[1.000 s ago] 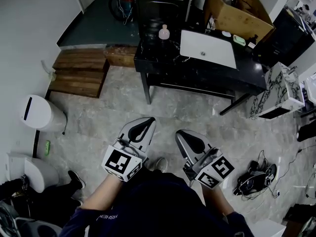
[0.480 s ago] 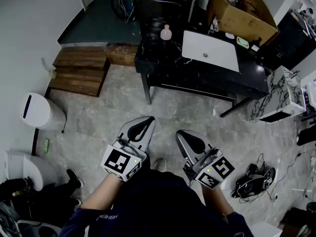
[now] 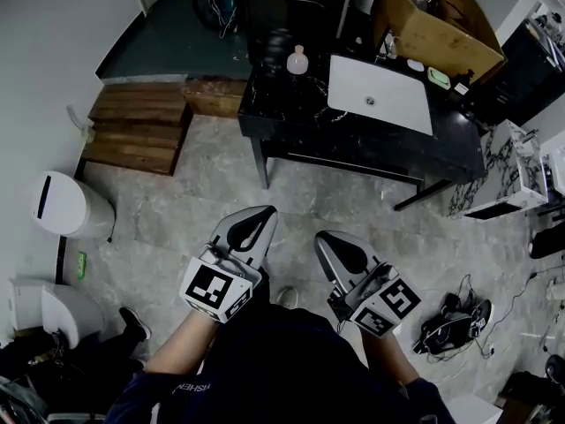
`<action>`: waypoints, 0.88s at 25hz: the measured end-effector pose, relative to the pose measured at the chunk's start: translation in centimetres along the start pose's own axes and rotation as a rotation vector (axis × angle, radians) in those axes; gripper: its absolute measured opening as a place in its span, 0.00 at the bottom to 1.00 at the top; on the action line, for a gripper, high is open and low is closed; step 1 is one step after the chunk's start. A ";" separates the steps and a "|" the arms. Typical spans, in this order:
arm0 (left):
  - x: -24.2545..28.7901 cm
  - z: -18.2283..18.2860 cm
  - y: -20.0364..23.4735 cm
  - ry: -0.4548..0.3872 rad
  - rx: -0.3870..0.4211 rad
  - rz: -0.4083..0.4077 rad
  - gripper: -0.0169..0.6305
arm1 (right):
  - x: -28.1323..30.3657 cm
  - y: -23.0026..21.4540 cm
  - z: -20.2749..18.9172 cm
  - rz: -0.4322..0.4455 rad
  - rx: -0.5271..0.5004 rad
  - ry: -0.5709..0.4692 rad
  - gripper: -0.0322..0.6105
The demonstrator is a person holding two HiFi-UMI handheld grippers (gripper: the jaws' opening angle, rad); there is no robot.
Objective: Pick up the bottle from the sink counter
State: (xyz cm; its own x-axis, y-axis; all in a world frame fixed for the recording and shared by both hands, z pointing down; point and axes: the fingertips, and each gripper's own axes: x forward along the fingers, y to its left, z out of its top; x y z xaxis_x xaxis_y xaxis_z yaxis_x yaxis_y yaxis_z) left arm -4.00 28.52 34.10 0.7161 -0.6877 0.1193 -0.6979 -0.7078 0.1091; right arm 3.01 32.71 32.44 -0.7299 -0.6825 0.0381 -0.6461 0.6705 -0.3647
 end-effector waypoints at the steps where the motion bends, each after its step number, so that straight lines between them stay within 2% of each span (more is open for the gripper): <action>1: 0.3 0.0 0.6 0.003 -0.002 0.000 0.04 | 0.6 -0.3 0.0 0.000 0.002 0.003 0.09; 10: 3.2 0.1 6.6 0.011 0.000 -0.005 0.04 | 6.7 -3.2 0.5 -0.003 0.010 0.015 0.09; 22: 7.5 1.4 13.9 0.022 0.014 -0.057 0.04 | 14.2 -7.0 2.7 -0.056 0.008 0.013 0.09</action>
State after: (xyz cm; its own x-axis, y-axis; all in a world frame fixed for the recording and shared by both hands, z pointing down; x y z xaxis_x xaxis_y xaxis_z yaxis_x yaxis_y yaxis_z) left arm -8.36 13.32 35.17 0.7541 -0.6427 0.1351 -0.6558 -0.7479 0.1030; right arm -2.25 17.55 33.04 -0.6958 -0.7148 0.0706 -0.6840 0.6294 -0.3688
